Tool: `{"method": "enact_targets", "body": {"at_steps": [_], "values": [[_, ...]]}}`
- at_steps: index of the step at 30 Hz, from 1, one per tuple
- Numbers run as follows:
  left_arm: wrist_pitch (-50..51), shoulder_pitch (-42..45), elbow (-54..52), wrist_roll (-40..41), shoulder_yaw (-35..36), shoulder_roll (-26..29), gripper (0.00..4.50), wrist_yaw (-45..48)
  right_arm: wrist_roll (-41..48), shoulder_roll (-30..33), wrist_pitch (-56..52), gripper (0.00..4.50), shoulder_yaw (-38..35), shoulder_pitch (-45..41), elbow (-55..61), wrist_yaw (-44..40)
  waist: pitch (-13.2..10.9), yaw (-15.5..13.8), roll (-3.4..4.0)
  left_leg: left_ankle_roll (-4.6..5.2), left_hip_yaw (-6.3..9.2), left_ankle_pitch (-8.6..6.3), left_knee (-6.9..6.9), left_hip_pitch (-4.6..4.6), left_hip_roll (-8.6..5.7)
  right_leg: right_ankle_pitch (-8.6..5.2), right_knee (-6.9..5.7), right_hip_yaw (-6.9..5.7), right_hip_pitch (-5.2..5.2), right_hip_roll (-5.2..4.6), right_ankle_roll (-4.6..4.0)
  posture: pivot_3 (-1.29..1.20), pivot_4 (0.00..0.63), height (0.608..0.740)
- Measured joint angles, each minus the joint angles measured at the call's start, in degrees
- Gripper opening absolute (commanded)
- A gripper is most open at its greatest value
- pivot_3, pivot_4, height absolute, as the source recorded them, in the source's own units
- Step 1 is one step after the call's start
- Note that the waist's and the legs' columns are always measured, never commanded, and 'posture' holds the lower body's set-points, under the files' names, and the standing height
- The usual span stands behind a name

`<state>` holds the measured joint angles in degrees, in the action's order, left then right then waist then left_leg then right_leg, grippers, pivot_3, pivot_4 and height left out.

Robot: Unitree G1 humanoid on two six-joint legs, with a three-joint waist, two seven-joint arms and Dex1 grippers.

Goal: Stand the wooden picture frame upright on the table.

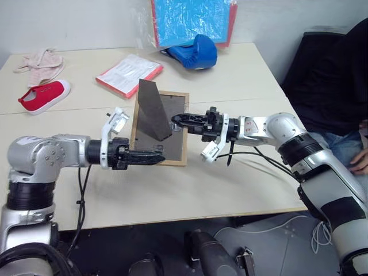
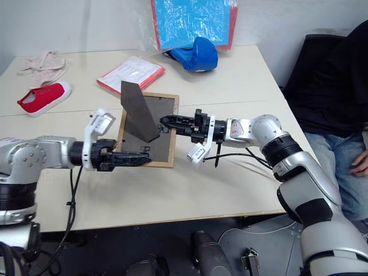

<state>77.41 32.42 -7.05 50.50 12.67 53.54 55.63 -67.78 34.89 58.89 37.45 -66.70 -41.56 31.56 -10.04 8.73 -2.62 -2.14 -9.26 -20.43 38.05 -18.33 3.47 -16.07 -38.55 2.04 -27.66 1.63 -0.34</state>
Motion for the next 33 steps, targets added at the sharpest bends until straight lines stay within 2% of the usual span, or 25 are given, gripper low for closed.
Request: {"method": "enact_targets", "body": {"at_steps": [1, 4, 7, 8, 9, 11, 13, 15, 17, 20, 25, 27, 28, 30, 33], "values": [[-0.4, -2.2, -1.6, 0.1, 3.9, 2.9, 4.5, 0.4, 1.1, 1.1, 0.3, 1.26, -0.1, 0.0, -1.0, -1.6, 0.0, -0.1, -0.02, 0.01, 0.03, 0.01, -0.01, -0.01, 0.0, -0.01, 0.05, -0.01, -0.01, 0.0, -0.02, 0.0, 0.15, 0.74], [-3.4, -9.5, -7.1, 0.4, 13.2, 7.4, 4.5, 2.5, 9.3, 1.5, 3.9, 1.26, -1.4, 0.4, -3.6, -8.5, 0.0, 0.1, -0.05, 0.03, 0.05, -0.01, -0.08, 0.03, -0.01, -0.01, 0.16, -0.01, 0.05, 0.0, -0.01, 0.0, 0.15, 0.74], [-7.8, -18.1, -14.2, 0.2, 21.4, 8.2, 4.5, 5.0, 31.6, -0.4, 5.7, 1.26, -1.8, 2.9, -6.4, -27.4, 0.0, 0.1, -0.13, 0.03, 0.15, 0.0, -0.08, 0.12, 0.02, -0.01, 0.21, -0.1, 0.2, 0.01, -0.01, 0.0, 0.15, 0.74], [-9.8, -20.9, -16.3, -0.1, 23.6, 8.1, 4.5, 5.7, 44.3, -0.8, 1.8, 1.26, -1.9, 6.1, -3.7, -38.9, 0.0, -0.2, -0.17, 0.02, 0.25, 0.0, -0.05, 0.14, 0.05, -0.01, 0.21, -0.18, 0.29, 0.03, -0.01, 0.0, 0.15, 0.74], [-11.2, -22.6, -17.7, -0.3, 24.9, 8.0, 4.5, 5.9, 54.6, -1.2, -3.1, 1.26, -2.0, 9.2, -0.8, -48.1, 0.0, -0.5, -0.18, 0.02, 0.3, -0.01, 0.02, 0.12, 0.05, -0.01, 0.16, -0.19, 0.3, 0.03, -0.01, 0.0, 0.15, 0.74], [-13.6, -24.5, -20.4, -0.5, 26.8, 6.9, 4.5, 5.5, 75.4, -1.2, -21.3, 1.26, -2.7, 15.5, 10.1, -65.9, 0.0, -1.2, -0.15, 0.03, 0.37, -0.01, 0.14, 0.07, 0.05, 0.01, 0.09, -0.2, 0.3, 0.02, 0.02, 0.0, 0.15, 0.74], [-16.1, -25.2, -22.6, -0.5, 27.5, 4.6, 4.5, 3.7, 94.6, -0.7, -44.9, 1.26, -4.6, 19.1, 20.6, -78.4, -0.1, -2.1, -0.08, 0.06, 0.39, -0.02, 0.25, 0.01, 0.05, 0.04, 0.03, -0.19, 0.28, -0.01, 0.06, 0.0, 0.15, 0.74], [-19.1, -25.6, -23.9, -1.6, 26.7, 2.6, 4.5, 1.1, 108.9, -0.1, -65.9, 1.26, -7.8, 19.5, 28.4, -85.0, -0.1, -2.6, -0.08, 0.09, 0.42, -0.04, 0.22, 0.01, 0.07, 0.04, 0.04, -0.24, 0.26, -0.01, 0.04, 0.0, 0.15, 0.74], [-21.2, -25.7, -23.9, -2.8, 25.5, 2.0, 4.5, -1.0, 114.4, -2.4, -76.5, 1.26, -11.8, 19.5, 30.7, -85.4, 0.0, -2.6, -0.13, 0.08, 0.42, -0.04, 0.15, 0.02, 0.07, 0.03, 0.08, -0.25, 0.26, 0.0, 0.02, 0.0, 0.15, 0.74], [-22.6, -25.7, -23.8, -3.0, 24.3, 1.7, 4.5, -2.4, 116.0, -6.8, -86.2, 1.26, -15.5, 20.0, 29.6, -83.0, 0.0, -2.6, -0.16, 0.08, 0.42, -0.04, 0.08, -0.08, 0.06, 0.03, 0.19, -0.26, 0.19, 0.0, 0.02, 0.0, 0.15, 0.74], [-23.8, -25.9, -23.1, -3.1, 23.1, 2.0, 4.5, -3.1, 112.2, -10.7, -90.1, 1.26, -17.7, 23.1, 25.5, -83.0, 0.0, -2.6, -0.15, 0.19, 0.42, -0.11, 0.01, -0.34, 0.06, 0.06, 0.51, -0.32, 0.06, -0.01, 0.08, 0.0, 0.15, 0.74], [-23.8, -25.2, -21.8, -2.9, 22.3, 2.3, 4.5, -3.2, 109.8, -11.1, -89.1, 1.97, -18.1, 24.1, 26.0, -84.7, 0.0, -2.5, -0.15, 0.21, 0.42, -0.12, 0.01, -0.36, 0.07, 0.08, 0.56, -0.34, 0.05, -0.01, 0.1, 0.0, 0.15, 0.74], [-23.8, -24.9, -21.3, -2.7, 22.1, 2.8, 4.5, -3.2, 108.5, -10.9, -89.2, 2.16, -18.4, 25.1, 26.8, -85.4, 0.0, -2.6, -0.16, 0.21, 0.43, -0.12, 0.01, -0.37, 0.07, 0.08, 0.57, -0.35, 0.05, -0.01, 0.11, 0.0, 0.15, 0.74], [-23.9, -24.3, -20.9, -2.6, 21.9, 3.4, 4.5, -3.0, 107.4, -10.2, -90.5, 2.8, -18.4, 27.1, 28.6, -86.9, 0.0, -2.7, -0.15, 0.21, 0.44, -0.12, 0.01, -0.37, 0.06, 0.08, 0.57, -0.36, 0.06, -0.01, 0.11, 0.0, 0.15, 0.74], [-24.3, -23.9, -18.9, -2.4, 20.7, 3.7, 4.5, -2.5, 107.0, -6.5, -93.6, 3.84, -18.9, 28.4, 33.7, -89.7, -0.1, -2.8, -0.1, 0.21, 0.43, -0.12, 0.04, -0.37, 0.05, 0.09, 0.56, -0.35, 0.06, -0.01, 0.12, 0.0, 0.15, 0.74]]}}
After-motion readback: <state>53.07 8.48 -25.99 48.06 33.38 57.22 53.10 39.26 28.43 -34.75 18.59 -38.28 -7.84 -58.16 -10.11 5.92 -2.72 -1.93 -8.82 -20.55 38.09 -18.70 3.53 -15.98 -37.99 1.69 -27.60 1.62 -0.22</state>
